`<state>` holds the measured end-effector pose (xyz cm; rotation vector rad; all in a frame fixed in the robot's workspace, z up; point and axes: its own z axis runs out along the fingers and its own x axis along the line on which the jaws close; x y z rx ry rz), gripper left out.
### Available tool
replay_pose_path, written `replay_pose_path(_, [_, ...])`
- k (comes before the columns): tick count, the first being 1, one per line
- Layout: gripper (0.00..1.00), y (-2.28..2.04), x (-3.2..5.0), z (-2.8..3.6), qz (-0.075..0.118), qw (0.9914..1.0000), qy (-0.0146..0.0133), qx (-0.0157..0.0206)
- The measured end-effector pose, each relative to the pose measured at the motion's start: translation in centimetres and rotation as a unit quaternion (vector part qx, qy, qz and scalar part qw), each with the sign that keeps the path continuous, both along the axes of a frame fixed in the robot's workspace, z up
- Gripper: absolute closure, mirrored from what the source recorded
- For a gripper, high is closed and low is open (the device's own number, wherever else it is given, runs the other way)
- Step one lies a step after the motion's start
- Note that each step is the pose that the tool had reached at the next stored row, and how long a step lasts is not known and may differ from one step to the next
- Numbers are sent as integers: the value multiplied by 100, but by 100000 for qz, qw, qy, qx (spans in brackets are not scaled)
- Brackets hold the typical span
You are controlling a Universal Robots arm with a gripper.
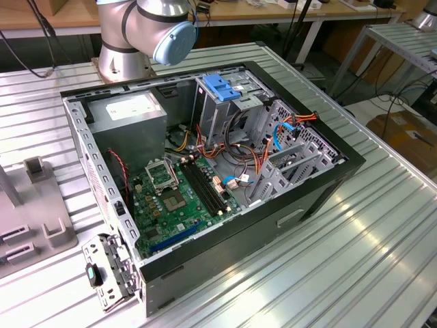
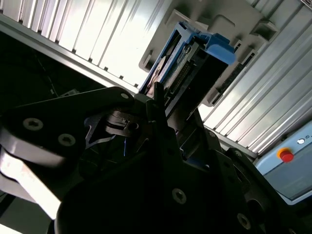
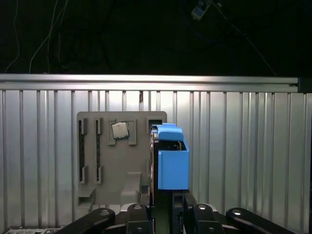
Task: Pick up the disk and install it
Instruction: 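Pick up the disk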
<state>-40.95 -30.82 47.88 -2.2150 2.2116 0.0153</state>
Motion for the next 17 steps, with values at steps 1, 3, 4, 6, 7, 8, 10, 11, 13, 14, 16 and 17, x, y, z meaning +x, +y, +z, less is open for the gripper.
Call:
replay_pose_path(1, [65, 0, 0, 10, 1, 100000, -5, 2])
replay_pose_path(3, [65, 0, 0, 35, -1, 100000, 1, 1])
replay_pose_path(4, [65, 0, 0, 44, 2, 100000, 2, 0])
replay_pose_path(6, [65, 0, 0, 54, 1, 100000, -5, 3])
replay_pose_path(7, [65, 0, 0, 54, -1, 100000, -8, 3])
replay_pose_path(8, [65, 0, 0, 54, 1, 100000, -8, 7])
replay_pose_path(10, [65, 0, 0, 56, 0, 100000, -2, 3])
replay_pose_path(11, [65, 0, 0, 57, 0, 100000, -1, 2])
replay_pose_path(13, [65, 0, 0, 57, -1, 100000, -2, 2])
replay_pose_path(14, [65, 1, 5, 58, 1, 100000, 12, -3])
replay_pose_path(16, [65, 0, 18, 57, 1, 100000, 1, 1])
replay_pose_path(17, [65, 0, 23, 57, 0, 100000, 2, 0])
